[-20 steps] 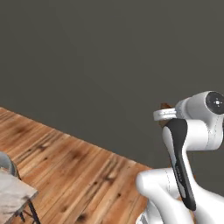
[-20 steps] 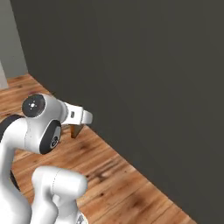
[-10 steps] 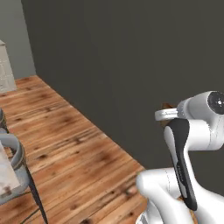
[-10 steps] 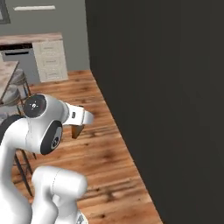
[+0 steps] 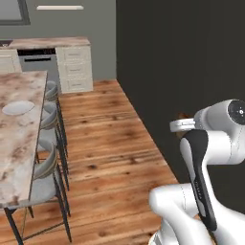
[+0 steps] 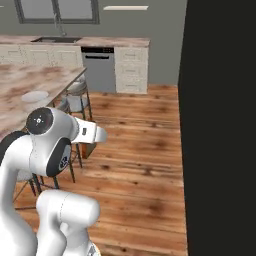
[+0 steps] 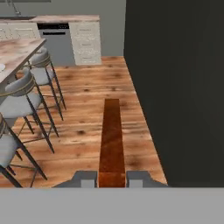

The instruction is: Start the toaster. Once the lever pops up, take the bread to the plate on the dining counter.

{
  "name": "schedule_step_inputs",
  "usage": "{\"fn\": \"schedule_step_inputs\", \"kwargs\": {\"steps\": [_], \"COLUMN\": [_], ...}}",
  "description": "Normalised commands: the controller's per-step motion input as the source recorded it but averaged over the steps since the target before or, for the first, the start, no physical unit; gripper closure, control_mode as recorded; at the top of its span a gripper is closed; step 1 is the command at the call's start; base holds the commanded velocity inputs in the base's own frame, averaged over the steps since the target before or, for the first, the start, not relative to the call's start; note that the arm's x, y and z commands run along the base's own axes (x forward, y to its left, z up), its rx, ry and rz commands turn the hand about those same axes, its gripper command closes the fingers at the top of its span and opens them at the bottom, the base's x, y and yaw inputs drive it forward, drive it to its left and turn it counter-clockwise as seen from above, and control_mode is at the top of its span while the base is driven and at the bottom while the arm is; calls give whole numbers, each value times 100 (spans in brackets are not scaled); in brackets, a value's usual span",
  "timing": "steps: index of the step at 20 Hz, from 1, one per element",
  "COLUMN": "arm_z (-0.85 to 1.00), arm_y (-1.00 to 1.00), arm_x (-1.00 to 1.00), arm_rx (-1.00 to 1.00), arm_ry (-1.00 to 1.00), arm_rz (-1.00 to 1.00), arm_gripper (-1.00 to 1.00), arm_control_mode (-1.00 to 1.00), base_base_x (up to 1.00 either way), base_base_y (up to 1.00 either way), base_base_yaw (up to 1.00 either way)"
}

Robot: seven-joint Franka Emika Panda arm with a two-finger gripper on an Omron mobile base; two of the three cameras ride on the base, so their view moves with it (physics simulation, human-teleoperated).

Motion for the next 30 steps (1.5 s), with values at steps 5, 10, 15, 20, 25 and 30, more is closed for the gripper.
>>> {"fn": "schedule_step_inputs", "kwargs": {"steps": [5, 10, 15, 20, 25, 30], "arm_z": [0, 0, 0, 0, 0, 0], "arm_y": [0, 0, 0, 0, 0, 0], "arm_x": [0, 0, 0, 0, 0, 0], "arm_rx": [0, 0, 0, 0, 0, 0], "arm_ry": [0, 0, 0, 0, 0, 0], "arm_rz": [0, 0, 0, 0, 0, 0], "arm_gripper": [100, 100, 100, 100, 100, 100], "arm_control_mode": [100, 100, 100, 100, 100, 100], "base_base_x": [100, 96, 90, 72, 48, 60], "base_base_y": [-43, -59, -63, -70, -59, -31], "base_base_yaw": [64, 58, 58, 58, 62, 61]}}
